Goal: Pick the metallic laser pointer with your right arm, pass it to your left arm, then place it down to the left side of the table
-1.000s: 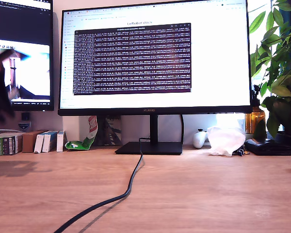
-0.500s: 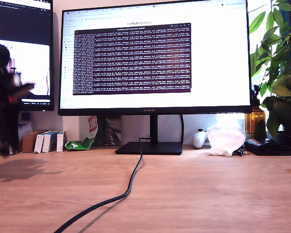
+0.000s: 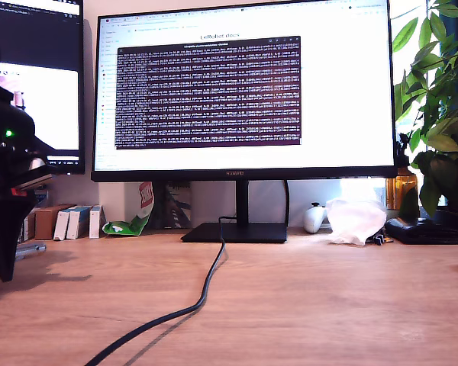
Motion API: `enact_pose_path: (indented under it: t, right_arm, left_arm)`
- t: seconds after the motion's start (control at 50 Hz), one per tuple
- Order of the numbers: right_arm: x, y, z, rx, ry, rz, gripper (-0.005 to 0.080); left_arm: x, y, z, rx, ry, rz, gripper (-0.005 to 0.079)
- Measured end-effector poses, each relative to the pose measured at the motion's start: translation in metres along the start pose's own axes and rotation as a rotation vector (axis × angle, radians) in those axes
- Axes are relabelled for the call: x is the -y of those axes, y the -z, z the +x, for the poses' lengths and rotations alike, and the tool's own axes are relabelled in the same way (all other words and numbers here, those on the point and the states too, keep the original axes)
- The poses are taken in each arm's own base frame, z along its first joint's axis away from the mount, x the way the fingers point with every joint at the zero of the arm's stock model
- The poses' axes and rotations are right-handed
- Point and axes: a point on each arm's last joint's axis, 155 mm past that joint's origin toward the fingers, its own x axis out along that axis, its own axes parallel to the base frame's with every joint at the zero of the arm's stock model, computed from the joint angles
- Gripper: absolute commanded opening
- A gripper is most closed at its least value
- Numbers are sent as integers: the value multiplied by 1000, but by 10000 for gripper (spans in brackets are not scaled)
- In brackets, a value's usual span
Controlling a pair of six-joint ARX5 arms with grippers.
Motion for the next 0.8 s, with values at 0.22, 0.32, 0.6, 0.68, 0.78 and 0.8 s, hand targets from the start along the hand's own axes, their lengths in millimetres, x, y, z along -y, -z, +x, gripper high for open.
enact_pose_path:
  t: [0.22, 0.32, 0.6, 0.68, 0.78, 0.8]
  right_arm:
    - [0, 0, 0, 0, 0, 0, -12]
    - [0, 0, 0, 0, 0, 0, -12]
    - [0, 0, 0, 1, 0, 0, -12]
    - [0, -1, 0, 3, 0, 1, -12]
    - [0, -1, 0, 5, -1, 2, -12]
    - [0, -1, 0, 5, 0, 2, -12]
  left_arm:
    - [0, -2, 2, 1, -12, 19, 201]
    - [2, -2, 2, 1, -18, 32, 240]
    - [12, -21, -10, 50, -23, 77, 233]
    - [16, -28, -23, 66, -24, 88, 169]
    - [20, -38, -41, 96, -30, 110, -8]
    - [21, -41, -45, 105, -31, 115, -29]
